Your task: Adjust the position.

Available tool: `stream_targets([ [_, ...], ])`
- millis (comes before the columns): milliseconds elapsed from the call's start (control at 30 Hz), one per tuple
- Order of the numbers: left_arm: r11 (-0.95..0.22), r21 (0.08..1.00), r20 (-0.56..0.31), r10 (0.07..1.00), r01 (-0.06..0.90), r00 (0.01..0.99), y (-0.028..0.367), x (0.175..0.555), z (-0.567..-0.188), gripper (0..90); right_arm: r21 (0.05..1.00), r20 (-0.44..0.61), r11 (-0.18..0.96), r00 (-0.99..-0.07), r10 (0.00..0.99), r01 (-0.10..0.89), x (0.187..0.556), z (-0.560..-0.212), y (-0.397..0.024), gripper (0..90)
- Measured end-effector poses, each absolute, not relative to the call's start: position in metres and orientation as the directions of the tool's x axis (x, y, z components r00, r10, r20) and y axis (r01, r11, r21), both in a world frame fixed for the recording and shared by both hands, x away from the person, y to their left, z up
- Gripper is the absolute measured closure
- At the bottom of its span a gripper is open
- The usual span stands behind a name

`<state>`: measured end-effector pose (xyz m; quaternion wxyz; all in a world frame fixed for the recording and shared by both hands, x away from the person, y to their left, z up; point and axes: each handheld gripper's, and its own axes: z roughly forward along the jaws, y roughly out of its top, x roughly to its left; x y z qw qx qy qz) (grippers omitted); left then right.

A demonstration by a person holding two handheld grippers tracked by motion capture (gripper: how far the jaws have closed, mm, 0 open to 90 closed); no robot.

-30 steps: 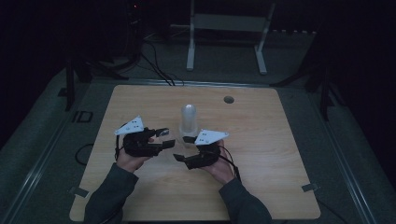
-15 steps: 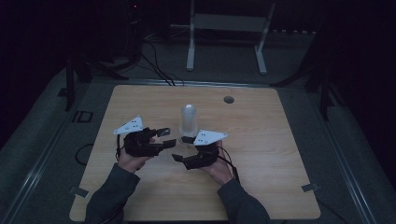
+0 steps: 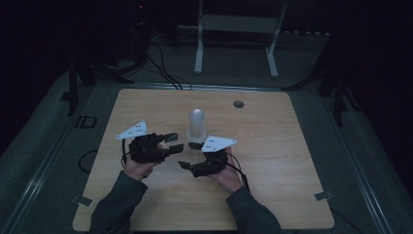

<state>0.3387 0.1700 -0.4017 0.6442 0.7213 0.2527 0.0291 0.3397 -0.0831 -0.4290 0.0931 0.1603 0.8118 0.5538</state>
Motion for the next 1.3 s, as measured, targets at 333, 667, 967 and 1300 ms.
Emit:
stream_targets([
  [333,-0.031,0.943,-0.294,0.391,0.332,0.872,0.1684,0.3387,-0.4019,41.5,0.926,0.021,0.343,-0.931,0.364,0.155,0.3399,-0.4305,-0.0808,25.0],
  [667,-0.023,0.941,-0.302,0.390,0.337,0.870,0.1685,0.3390,-0.4025,41.5,0.923,0.015,0.354,-0.930,0.366,0.154,0.3402,-0.4307,-0.0797,25.3],
  [967,-0.028,0.941,-0.299,0.392,0.336,0.870,0.1681,0.3391,-0.4026,41.1,0.917,-0.013,0.375,-0.931,0.364,0.134,0.3390,-0.4298,-0.0792,28.2],
  [1300,-0.040,0.939,-0.295,0.415,0.341,0.861,0.1684,0.3392,-0.4014,34.4,0.913,-0.035,0.390,-0.930,0.365,0.119,0.3375,-0.4287,-0.0785,28.6],
])
